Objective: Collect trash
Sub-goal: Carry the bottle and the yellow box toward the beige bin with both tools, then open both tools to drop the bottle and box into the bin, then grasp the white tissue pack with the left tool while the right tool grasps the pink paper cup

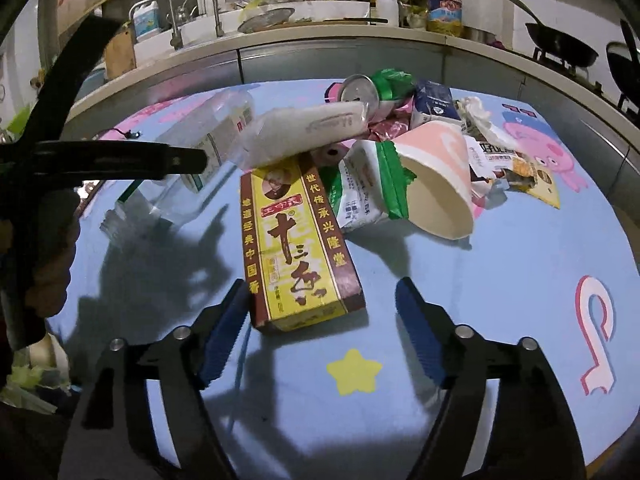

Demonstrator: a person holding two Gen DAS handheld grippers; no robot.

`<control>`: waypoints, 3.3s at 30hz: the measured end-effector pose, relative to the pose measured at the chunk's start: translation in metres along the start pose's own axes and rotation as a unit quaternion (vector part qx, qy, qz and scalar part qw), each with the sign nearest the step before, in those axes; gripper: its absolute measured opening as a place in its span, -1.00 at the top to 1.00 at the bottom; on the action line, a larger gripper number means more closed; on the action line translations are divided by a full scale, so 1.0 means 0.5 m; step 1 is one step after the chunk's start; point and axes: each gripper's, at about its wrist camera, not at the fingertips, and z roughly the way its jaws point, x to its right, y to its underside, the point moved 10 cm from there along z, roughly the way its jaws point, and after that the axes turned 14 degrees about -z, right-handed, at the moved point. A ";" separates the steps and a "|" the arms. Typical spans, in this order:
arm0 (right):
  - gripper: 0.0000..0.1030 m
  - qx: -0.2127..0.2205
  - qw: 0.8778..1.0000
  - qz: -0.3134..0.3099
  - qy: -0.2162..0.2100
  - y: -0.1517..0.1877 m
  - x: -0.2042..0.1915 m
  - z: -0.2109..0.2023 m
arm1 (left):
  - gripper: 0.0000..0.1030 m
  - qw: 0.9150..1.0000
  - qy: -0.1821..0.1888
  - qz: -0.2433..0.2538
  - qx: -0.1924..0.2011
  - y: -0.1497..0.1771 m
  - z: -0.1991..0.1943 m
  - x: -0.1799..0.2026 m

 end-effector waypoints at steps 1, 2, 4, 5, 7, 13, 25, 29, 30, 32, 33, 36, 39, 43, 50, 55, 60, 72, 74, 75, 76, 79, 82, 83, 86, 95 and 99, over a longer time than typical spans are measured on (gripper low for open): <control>-0.50 0.002 1.000 -0.004 0.000 -0.003 -0.002 0.004 | -0.36 1.000 -0.004 0.003 -0.003 0.001 0.007 0.000; -0.50 0.002 1.000 -0.009 0.002 -0.004 -0.005 0.009 | -0.21 1.000 -0.015 0.004 -0.005 0.003 0.017 -0.006; -0.23 -0.006 1.000 -0.029 0.006 -0.005 -0.013 0.024 | -0.21 1.000 -0.003 -0.004 -0.002 0.002 0.018 -0.014; -0.20 -0.015 0.999 -0.037 -0.001 -0.004 -0.021 0.031 | -0.21 1.000 -0.003 -0.009 -0.002 0.004 0.015 -0.022; -0.17 -0.005 0.999 -0.037 -0.028 -0.010 -0.037 0.021 | -0.21 1.000 0.004 -0.018 -0.001 0.008 0.002 -0.037; -0.14 0.029 0.987 0.000 -0.155 -0.035 -0.079 -0.048 | -0.21 0.994 0.073 -0.073 0.020 0.001 -0.085 -0.089; -0.14 0.143 0.976 0.119 -0.111 -0.071 0.118 -0.207 | -0.21 0.981 0.191 0.004 0.042 -0.077 -0.188 0.117; -0.14 0.163 0.970 0.181 -0.014 -0.016 0.284 -0.256 | -0.21 0.966 0.244 0.081 0.002 -0.074 -0.169 0.300; -0.14 0.163 0.967 0.198 0.014 0.007 0.327 -0.268 | -0.21 0.961 0.255 0.103 -0.014 -0.068 -0.159 0.359; -0.14 0.162 0.958 0.228 0.058 0.051 0.404 -0.288 | -0.21 0.949 0.276 0.144 -0.047 -0.053 -0.138 0.479; -0.14 0.160 0.953 0.244 0.077 0.075 0.441 -0.294 | -0.21 0.944 0.283 0.160 -0.060 -0.045 -0.131 0.525; -0.14 0.146 0.935 0.295 0.130 0.160 0.549 -0.307 | -0.21 0.924 0.298 0.221 -0.096 -0.007 -0.105 0.671; -0.14 0.128 0.920 0.333 0.160 0.235 0.630 -0.304 | -0.21 0.905 0.299 0.270 -0.139 0.045 -0.072 0.801; -0.14 0.098 0.903 0.378 0.181 0.313 0.720 -0.269 | -0.22 0.884 0.287 0.309 -0.200 0.102 -0.012 0.932; -0.15 0.070 0.893 0.397 0.199 0.372 0.802 -0.227 | -0.23 0.881 0.234 0.333 -0.240 0.140 0.089 1.034; -0.26 0.047 0.902 0.373 0.211 0.371 0.806 -0.192 | -0.63 0.890 0.220 0.331 -0.224 0.137 0.123 1.062; -0.28 0.047 0.904 0.364 0.221 0.350 0.798 -0.188 | -0.68 0.899 0.220 0.315 -0.210 0.110 0.111 1.062; -0.29 0.074 0.895 0.373 0.235 0.312 0.752 -0.243 | -0.70 0.921 0.271 0.233 -0.156 -0.047 0.011 0.974; -0.29 0.084 0.894 0.369 0.240 0.297 0.744 -0.259 | -0.70 0.922 0.283 0.230 -0.134 -0.078 -0.024 0.916; -0.29 0.091 0.894 0.366 0.241 0.287 0.737 -0.268 | -0.70 0.923 0.287 0.228 -0.117 -0.099 -0.044 0.875; -0.28 0.096 0.894 0.364 0.241 0.278 0.733 -0.273 | -0.70 0.925 0.289 0.225 -0.101 -0.120 -0.062 0.830; -0.19 0.112 0.901 0.353 0.225 0.239 0.708 -0.278 | -0.70 0.936 0.278 0.207 -0.059 -0.180 -0.092 0.690; -0.01 0.120 0.915 0.337 0.187 0.189 0.669 -0.255 | -0.66 0.953 0.253 0.163 -0.031 -0.229 -0.100 0.529; 0.04 0.121 0.921 0.335 0.159 0.166 0.647 -0.235 | -0.65 0.959 0.243 0.145 -0.027 -0.240 -0.098 0.477; 0.09 0.116 0.936 0.322 0.086 0.105 0.570 -0.173 | -0.61 0.971 0.219 0.093 -0.023 -0.245 -0.083 0.341; 0.09 0.055 0.966 0.243 -0.074 -0.021 0.290 -0.018 | -0.63 0.984 0.172 0.041 -0.031 -0.137 -0.015 0.139; 0.09 0.041 0.978 0.205 -0.019 -0.027 0.257 -0.013 | -0.77 0.986 0.148 0.072 -0.013 -0.118 0.000 0.114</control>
